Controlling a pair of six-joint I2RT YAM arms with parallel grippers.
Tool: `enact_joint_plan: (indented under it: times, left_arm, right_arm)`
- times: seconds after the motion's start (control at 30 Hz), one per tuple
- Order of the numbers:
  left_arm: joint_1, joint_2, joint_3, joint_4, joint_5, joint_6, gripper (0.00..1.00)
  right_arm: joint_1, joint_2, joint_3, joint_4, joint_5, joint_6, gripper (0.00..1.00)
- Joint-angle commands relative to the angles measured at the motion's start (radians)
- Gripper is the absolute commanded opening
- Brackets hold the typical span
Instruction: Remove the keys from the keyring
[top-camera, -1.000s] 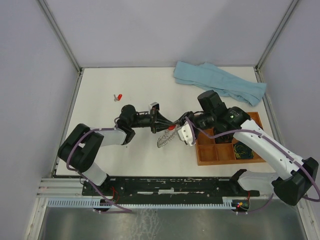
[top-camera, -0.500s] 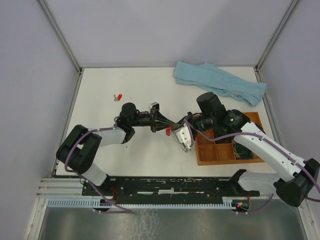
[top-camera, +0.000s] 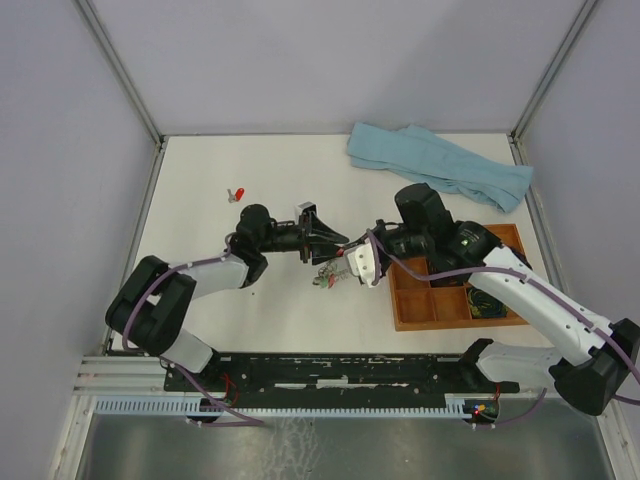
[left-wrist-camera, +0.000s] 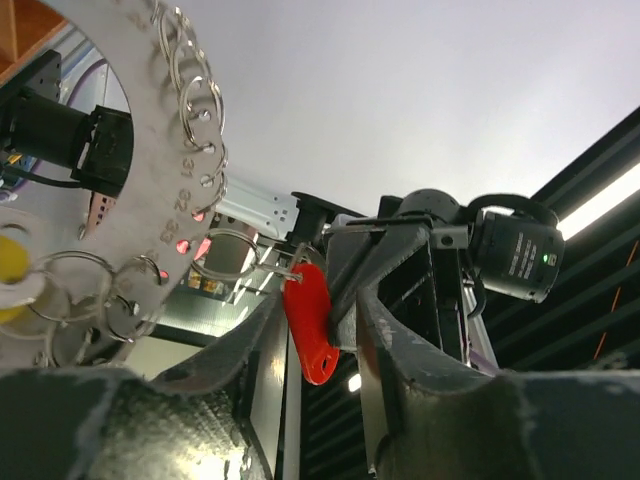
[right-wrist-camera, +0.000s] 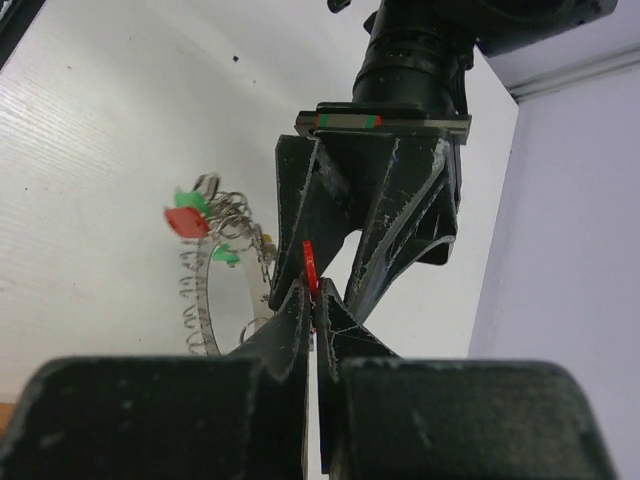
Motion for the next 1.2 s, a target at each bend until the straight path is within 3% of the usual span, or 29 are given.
enact_joint_plan:
  times: [0.0, 0.17, 0.3, 0.4, 0.53, 0.67, 0.73, 0.87, 1.17]
  left_arm:
    - [-0.003, -0.077, 0.008, 0.084, -0.017, 0.055, 0.42]
    - [0.018, -0.147, -0.059, 0.085, -0.043, 0.141, 0.48]
    - [0.039, -0.237, -0.114, -0.012, -0.071, 0.34, 0.5]
    - [0.039, -0.353, -0.129, -0.143, -0.144, 0.598, 0.5]
    - [-0.008, -0.582, -0.179, -0.227, -0.363, 0.996, 0.51]
    - [-0.162, -0.788, -0.284, -0.204, -0.624, 1.418, 0.58]
    - [-0.2, -0.841, -0.355, -0.108, -0.672, 1.579, 0.64]
    - [-0.207, -0.829, -0.431, 0.093, -0.633, 1.697, 0.7]
    - [-0.206, -0.612, -0.305, 0.153, -0.499, 1.831, 0.7]
  right_arm:
    - [-0.021, -0.017, 0.014, 0.085, -0.003, 0.17, 0.01]
    - [-0.085, -0.017, 0.022, 0.113, -0.099, 0.309, 0.01]
    - [-0.153, -0.012, 0.029, 0.122, -0.229, 0.414, 0.01]
    - [-0.192, -0.004, 0.038, 0.126, -0.315, 0.503, 0.01]
    - [-0.219, 0.014, 0.058, 0.117, -0.398, 0.591, 0.01]
    - [-0.224, 0.037, 0.096, 0.081, -0.441, 0.647, 0.01]
    - [-0.223, 0.053, 0.124, 0.042, -0.468, 0.66, 0.01]
    - [-0.224, 0.075, 0.159, -0.005, -0.519, 0.685, 0.01]
    - [-0.223, 0.096, 0.227, -0.206, -0.555, 0.564, 0.01]
